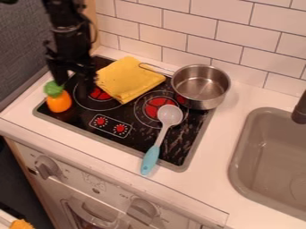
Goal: Take the carrot and put it in the silver pot.
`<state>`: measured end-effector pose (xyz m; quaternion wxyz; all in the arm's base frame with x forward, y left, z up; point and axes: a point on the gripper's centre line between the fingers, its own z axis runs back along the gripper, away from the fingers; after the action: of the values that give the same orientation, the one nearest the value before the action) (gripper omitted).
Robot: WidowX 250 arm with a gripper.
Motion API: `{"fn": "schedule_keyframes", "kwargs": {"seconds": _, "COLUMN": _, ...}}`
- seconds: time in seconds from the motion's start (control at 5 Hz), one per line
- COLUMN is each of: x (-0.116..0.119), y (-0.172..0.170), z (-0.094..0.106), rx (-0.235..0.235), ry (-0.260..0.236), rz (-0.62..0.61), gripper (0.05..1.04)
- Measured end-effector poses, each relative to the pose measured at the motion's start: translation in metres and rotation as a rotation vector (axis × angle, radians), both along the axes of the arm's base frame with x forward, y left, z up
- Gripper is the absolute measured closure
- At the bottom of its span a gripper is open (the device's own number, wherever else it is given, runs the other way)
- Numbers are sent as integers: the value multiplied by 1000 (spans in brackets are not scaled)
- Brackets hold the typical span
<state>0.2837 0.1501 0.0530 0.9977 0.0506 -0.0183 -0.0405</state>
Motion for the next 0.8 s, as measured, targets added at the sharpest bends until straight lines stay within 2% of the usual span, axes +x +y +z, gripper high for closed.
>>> {"fn": "schedule_keyframes", "kwargs": {"seconds": 0.2, "x": -4, "y": 17, "z": 0, "rx": -2, "ry": -39, "rz": 23, "gripper": 82}}
{"fn": "schedule_keyframes", "kwargs": {"seconds": 0.6, "x": -8, "y": 20, "z": 1, "rx": -29, "ry": -59, "rz": 11, "gripper": 83}}
{"fn": "schedule_keyframes", "kwargs": {"seconds": 0.8, "x": -8, "y": 22, "z": 14, "rx": -54, "ry": -129, "rz": 9, "gripper": 83}}
